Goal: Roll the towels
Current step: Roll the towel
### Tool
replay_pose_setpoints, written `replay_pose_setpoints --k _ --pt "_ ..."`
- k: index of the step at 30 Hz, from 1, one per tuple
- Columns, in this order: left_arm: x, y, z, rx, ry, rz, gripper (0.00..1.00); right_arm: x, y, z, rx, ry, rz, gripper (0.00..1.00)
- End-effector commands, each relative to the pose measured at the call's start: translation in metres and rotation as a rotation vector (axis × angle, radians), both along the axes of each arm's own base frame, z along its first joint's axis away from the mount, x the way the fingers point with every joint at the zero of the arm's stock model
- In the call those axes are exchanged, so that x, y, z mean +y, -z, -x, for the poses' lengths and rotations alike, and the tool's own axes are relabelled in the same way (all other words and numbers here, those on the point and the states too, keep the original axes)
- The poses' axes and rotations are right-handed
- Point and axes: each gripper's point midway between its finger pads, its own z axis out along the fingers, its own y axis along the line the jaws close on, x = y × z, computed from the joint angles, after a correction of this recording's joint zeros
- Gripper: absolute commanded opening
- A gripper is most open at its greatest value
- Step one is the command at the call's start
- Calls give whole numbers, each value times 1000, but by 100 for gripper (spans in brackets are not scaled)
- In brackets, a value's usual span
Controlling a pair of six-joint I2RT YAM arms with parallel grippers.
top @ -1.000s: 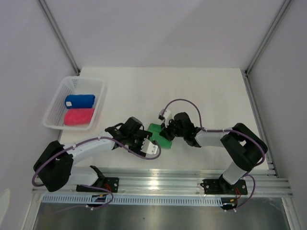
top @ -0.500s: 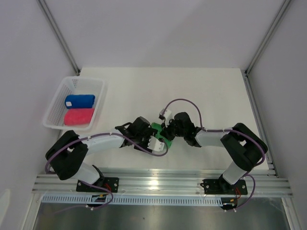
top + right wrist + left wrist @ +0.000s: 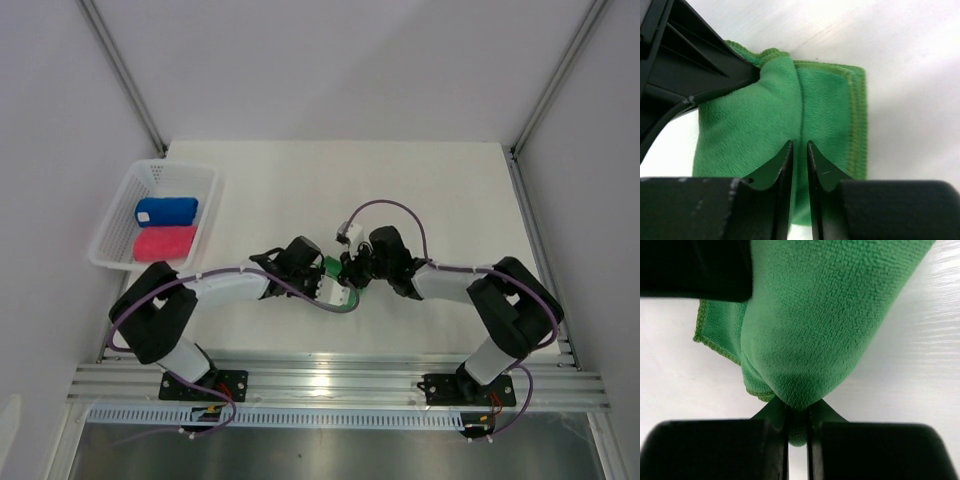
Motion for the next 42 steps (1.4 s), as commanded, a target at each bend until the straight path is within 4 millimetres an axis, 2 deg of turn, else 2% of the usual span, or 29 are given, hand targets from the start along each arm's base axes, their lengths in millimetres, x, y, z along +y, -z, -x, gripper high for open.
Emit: replay_pose_setpoints --k 1,2,3,4,5,6,10,13,17,19,21,25,31,37,38,42 --pt "7 6 28 183 -17 -38 1 -5 -43 -14 -79 -16 -49 22" --pt "15 5 43 273 -29 -56 1 -10 -50 -16 -90 -7 -56 25" --pt "7 -10 39 295 -35 -28 1 -17 -62 -16 -110 3 -74 26" --pt "12 -12 44 357 -69 -28 1 -26 -68 -20 -119 17 -88 28" --pt "19 -13 60 452 -81 -42 1 -30 -73 -19 -141 14 -94 31" --pt "18 -19 60 479 -92 -36 1 -36 -81 -16 -171 9 -103 32" --pt "34 -20 72 606 -168 -69 1 -49 -85 -4 -244 -60 -68 35" --pt "38 -20 75 666 -216 -95 2 -53 -82 10 -284 -139 -41 36" --pt "36 -21 79 730 -241 -111 5 -50 -87 30 -333 -252 -67 40" --pt "32 -22 84 784 -234 -117 7 -41 -98 49 -365 -340 -120 43" --pt "25 -28 81 804 -220 -105 7 -32 -100 67 -385 -400 -155 43" --pt "21 -31 83 887 -211 -95 8 -28 -96 84 -386 -428 -203 49" --pt "20 -25 82 954 -242 -131 9 -22 -91 94 -357 -468 -226 51" --pt "15 -26 79 982 -269 -116 10 -21 -85 96 -357 -447 -234 54" --pt "14 -26 79 987 -277 -118 10 -18 -85 98 -365 -446 -233 57" --pt "10 -26 76 998 -291 -114 11 -8 -79 94 -375 -392 -214 60"
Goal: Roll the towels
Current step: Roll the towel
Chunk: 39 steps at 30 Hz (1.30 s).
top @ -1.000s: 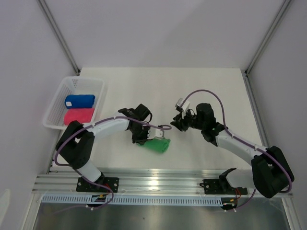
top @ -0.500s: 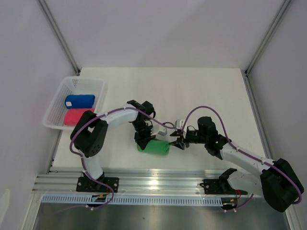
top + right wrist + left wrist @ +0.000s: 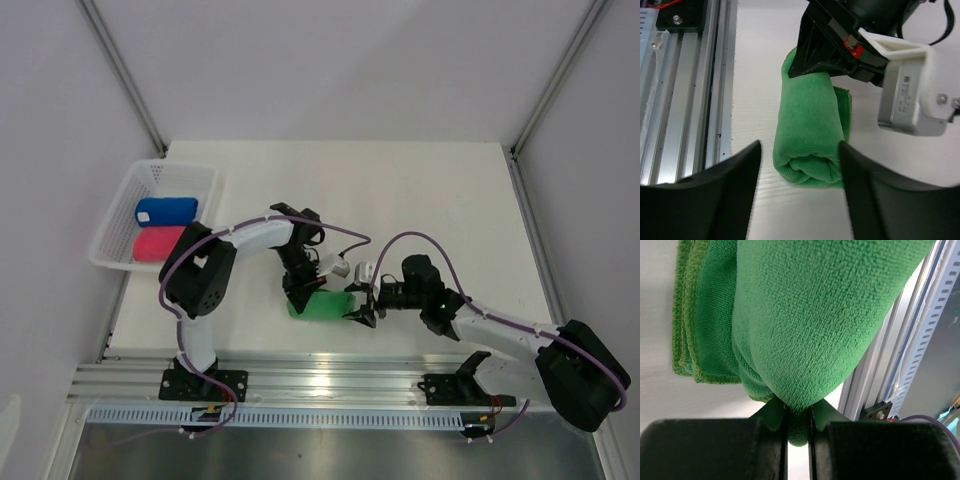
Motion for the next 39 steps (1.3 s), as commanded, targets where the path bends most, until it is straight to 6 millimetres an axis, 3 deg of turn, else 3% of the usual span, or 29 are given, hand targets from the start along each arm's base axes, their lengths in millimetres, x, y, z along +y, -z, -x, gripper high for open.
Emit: replay_pose_setpoints --k 1,7,14,16,17,20,21,24,30,34,39 --pt "-12 -9 -2 36 -32 37 12 12 -7 -13 -50 60 -40 70" --pt "-13 -13 -1 39 -25 48 13 19 3 -25 -54 114 -10 74" --pt "-13 -13 -2 38 -15 52 18 16 37 -23 42 126 85 72" --pt "-14 -13 -2 41 -23 47 22 14 40 -17 70 108 100 65" --pt "-14 -12 -3 47 -28 42 27 14 41 -15 97 115 99 55" --pt "-17 -14 -5 57 -48 47 36 11 43 -11 141 118 98 39" --pt "-18 -15 -5 61 -57 48 38 11 43 -11 166 129 93 26" --pt "-19 -18 -5 85 -89 62 42 8 46 -12 237 147 88 8" --pt "-21 -38 -9 120 -148 156 52 -3 43 -26 346 217 51 0" --pt "-24 -40 -9 107 -170 192 56 -7 35 -35 430 239 -9 0" --pt "-33 -36 -16 85 -223 221 60 -9 39 -38 532 257 -24 0"
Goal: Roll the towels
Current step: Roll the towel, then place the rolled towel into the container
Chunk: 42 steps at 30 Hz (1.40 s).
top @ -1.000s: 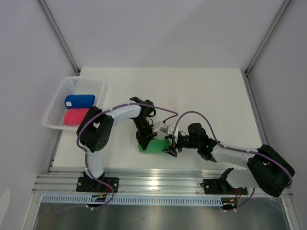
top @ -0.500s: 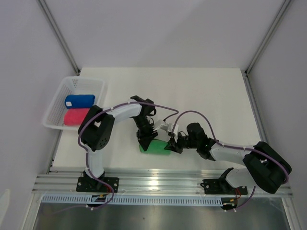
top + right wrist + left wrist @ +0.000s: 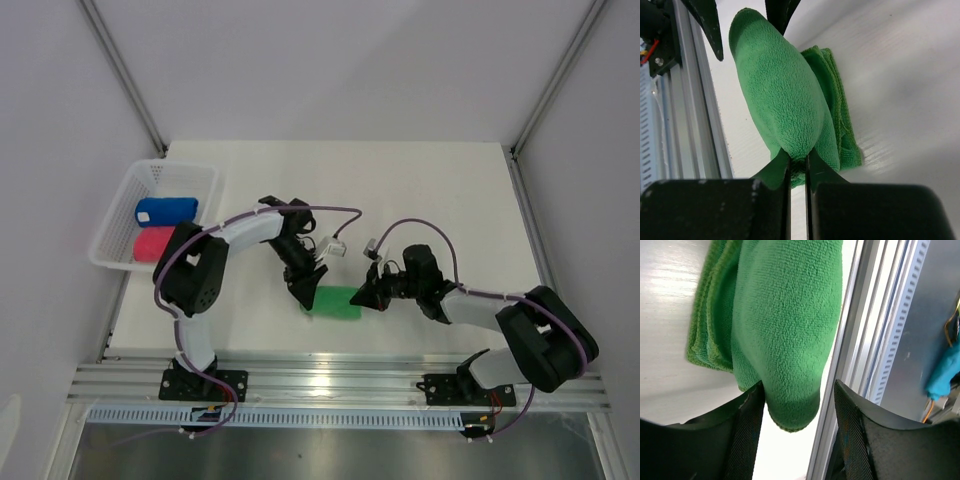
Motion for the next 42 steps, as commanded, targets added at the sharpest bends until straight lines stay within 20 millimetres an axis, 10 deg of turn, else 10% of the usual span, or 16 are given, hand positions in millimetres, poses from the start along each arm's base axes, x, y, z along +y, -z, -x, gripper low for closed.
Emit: replay_pose_setpoints --k 1,10,23,36,39,42 --pt "-16 -13 -7 -21 -78 74 60 6 -14 -8 58 15 -60 0" --pt "-14 2 -31 43 -247 -40 12 -2 -3 -21 179 126 -40 0" --pt "-4 14 -69 -36 -398 -178 47 -16 32 -41 338 292 123 4" --pt "11 -57 -117 -504 -369 -48 78 -21 40 -45 367 344 159 5" --pt "23 -99 -138 -750 -329 -18 99 -20 39 -48 362 346 159 5" --pt "23 -182 -150 -1037 -241 113 100 -20 37 -48 366 347 159 5"
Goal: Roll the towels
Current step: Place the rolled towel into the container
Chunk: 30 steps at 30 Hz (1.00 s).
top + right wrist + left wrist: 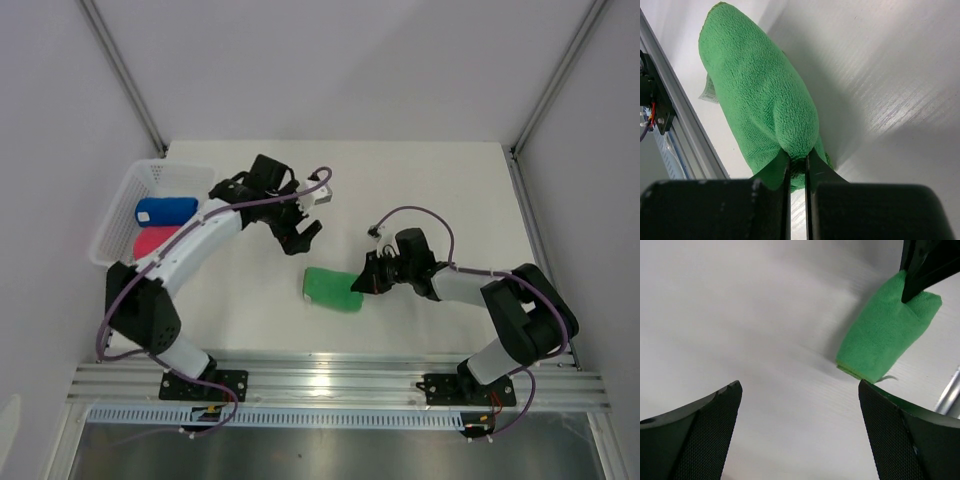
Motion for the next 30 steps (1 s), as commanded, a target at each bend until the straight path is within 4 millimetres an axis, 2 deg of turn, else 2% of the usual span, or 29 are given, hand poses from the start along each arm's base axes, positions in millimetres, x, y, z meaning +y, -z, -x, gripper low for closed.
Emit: replay_pose_setpoints --k 1,2,4,5,6,7,8,9,11,12,14,15,16,17,18,19,20,21,22,25,30 --pt "5 -116 -26 -453 127 50 99 -13 16 -7 13 58 88 5" --pt "-1 -164 -34 -572 121 105 100 -13 15 -8 4 56 90 5" --pt "-1 -204 -47 -658 20 177 100 -15 14 -10 -19 61 102 5" --pt "-5 -240 -58 -717 -69 275 99 -15 13 -11 -27 63 103 5" --pt "-18 -245 -51 -698 2 325 96 -15 12 -13 -33 66 103 5" --pt "-33 -255 -38 -691 116 359 85 -15 12 -14 -37 68 102 5" --pt "-42 -221 -19 -603 291 292 78 -14 12 -15 -38 71 101 5" --pt "-66 -203 6 -553 404 293 82 -14 11 -16 -40 74 98 5" --pt "-65 -157 2 -622 418 59 77 -12 9 -18 -47 79 90 5" --pt "-69 -86 22 -579 474 -37 74 -12 8 -18 -47 81 88 5" --pt "-72 -71 34 -675 544 -35 75 -11 8 -18 -51 80 86 5" --pt "-76 -65 48 -765 581 19 79 -11 8 -18 -50 81 85 5" --pt "-72 -33 60 -770 626 7 81 -10 8 -17 -50 80 86 4" --pt "-66 -10 67 -799 668 -31 83 -11 9 -17 -53 80 88 4" --pt "-71 -6 73 -823 699 -21 86 -10 9 -18 -56 77 88 5" --pt "-71 8 77 -812 713 -27 89 -10 8 -18 -59 77 87 5" --pt "-69 18 79 -788 710 -43 98 -8 8 -18 -60 71 85 4" --pt "-72 25 80 -778 708 -56 99 -8 9 -18 -59 71 85 5" --pt "-75 36 76 -762 696 -77 99 -8 9 -18 -59 70 86 4" --pt "-78 43 63 -744 627 -107 99 -7 11 -16 -60 69 90 5" --pt "-82 52 61 -682 589 -111 100 -8 14 -16 -58 71 99 5"
